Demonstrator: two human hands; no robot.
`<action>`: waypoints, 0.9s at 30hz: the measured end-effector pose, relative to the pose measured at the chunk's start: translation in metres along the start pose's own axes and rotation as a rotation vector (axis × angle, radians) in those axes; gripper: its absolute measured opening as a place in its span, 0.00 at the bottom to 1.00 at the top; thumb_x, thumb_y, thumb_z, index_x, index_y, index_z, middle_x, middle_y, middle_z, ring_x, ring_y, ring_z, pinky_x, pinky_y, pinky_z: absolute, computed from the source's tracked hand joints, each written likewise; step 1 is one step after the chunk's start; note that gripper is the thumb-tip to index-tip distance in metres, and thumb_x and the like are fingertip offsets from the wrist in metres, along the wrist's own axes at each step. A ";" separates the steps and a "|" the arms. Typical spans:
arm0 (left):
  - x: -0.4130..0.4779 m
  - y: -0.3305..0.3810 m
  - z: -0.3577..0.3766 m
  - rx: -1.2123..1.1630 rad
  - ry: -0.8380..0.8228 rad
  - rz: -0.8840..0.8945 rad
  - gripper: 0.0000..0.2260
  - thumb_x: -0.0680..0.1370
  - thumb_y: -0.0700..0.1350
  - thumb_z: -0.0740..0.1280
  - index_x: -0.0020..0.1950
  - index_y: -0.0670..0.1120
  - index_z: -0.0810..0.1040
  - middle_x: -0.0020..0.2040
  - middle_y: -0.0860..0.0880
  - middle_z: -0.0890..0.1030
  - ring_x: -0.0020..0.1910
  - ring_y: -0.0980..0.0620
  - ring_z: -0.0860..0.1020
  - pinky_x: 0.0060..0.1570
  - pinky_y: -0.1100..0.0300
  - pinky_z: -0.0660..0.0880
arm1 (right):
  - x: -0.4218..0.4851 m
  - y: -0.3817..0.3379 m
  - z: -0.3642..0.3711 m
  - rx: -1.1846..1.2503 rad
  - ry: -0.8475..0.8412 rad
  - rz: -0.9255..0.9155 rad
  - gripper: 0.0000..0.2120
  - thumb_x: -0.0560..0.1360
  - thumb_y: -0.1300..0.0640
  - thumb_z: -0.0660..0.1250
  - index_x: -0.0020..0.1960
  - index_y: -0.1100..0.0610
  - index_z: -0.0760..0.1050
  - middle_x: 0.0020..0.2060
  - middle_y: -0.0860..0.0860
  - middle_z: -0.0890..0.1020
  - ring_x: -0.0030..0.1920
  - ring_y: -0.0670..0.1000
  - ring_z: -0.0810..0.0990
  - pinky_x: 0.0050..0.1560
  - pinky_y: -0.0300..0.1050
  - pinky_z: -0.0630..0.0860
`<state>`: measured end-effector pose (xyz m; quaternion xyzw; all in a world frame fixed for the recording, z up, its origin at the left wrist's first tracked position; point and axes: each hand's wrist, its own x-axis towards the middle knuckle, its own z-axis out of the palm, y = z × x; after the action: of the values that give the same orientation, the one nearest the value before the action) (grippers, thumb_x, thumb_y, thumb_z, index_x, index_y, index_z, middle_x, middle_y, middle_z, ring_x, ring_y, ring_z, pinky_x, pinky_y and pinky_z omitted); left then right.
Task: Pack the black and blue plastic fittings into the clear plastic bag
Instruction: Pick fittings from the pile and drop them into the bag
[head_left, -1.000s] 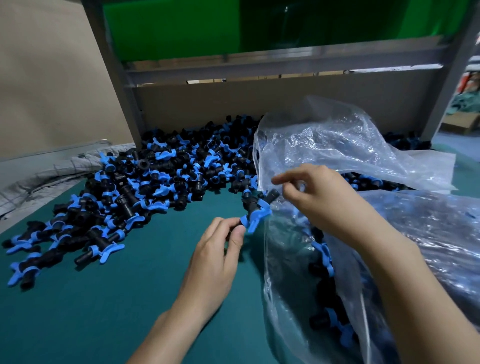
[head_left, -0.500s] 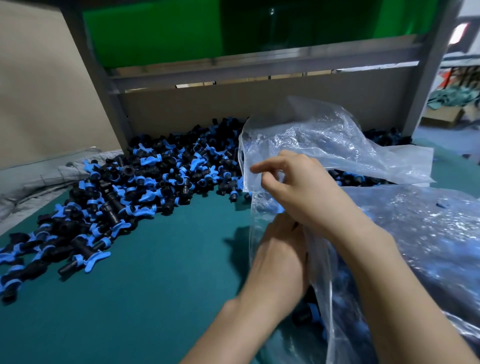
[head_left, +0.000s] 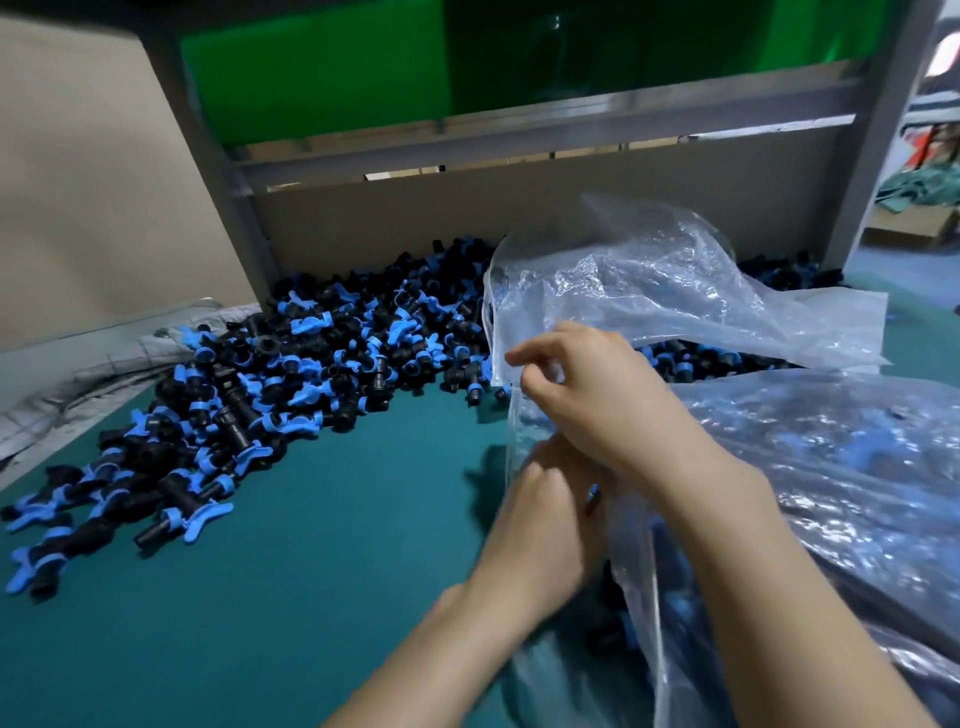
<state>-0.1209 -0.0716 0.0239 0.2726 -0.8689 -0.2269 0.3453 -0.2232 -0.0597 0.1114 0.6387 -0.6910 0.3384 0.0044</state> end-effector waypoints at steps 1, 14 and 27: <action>-0.004 -0.010 -0.007 0.069 0.091 0.065 0.06 0.76 0.40 0.62 0.50 0.48 0.76 0.46 0.44 0.79 0.47 0.43 0.76 0.45 0.55 0.71 | 0.000 0.001 0.003 -0.047 -0.040 0.020 0.15 0.78 0.54 0.60 0.59 0.46 0.82 0.50 0.49 0.79 0.54 0.57 0.79 0.55 0.54 0.76; -0.068 -0.164 -0.156 0.684 0.278 -1.021 0.28 0.81 0.62 0.54 0.75 0.45 0.64 0.75 0.35 0.59 0.74 0.34 0.54 0.69 0.38 0.61 | -0.004 0.003 0.016 -0.326 -0.246 0.073 0.13 0.76 0.59 0.59 0.54 0.56 0.81 0.52 0.54 0.82 0.52 0.59 0.80 0.50 0.54 0.80; -0.077 -0.088 -0.083 0.735 0.191 -0.691 0.23 0.79 0.58 0.61 0.72 0.52 0.71 0.72 0.41 0.65 0.69 0.38 0.60 0.65 0.45 0.66 | -0.005 0.002 0.013 -0.324 -0.277 0.067 0.13 0.76 0.59 0.59 0.52 0.53 0.82 0.50 0.53 0.82 0.53 0.58 0.79 0.51 0.55 0.79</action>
<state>0.0148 -0.1062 -0.0098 0.6668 -0.7151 0.0184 0.2092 -0.2185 -0.0613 0.0979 0.6469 -0.7511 0.1315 0.0008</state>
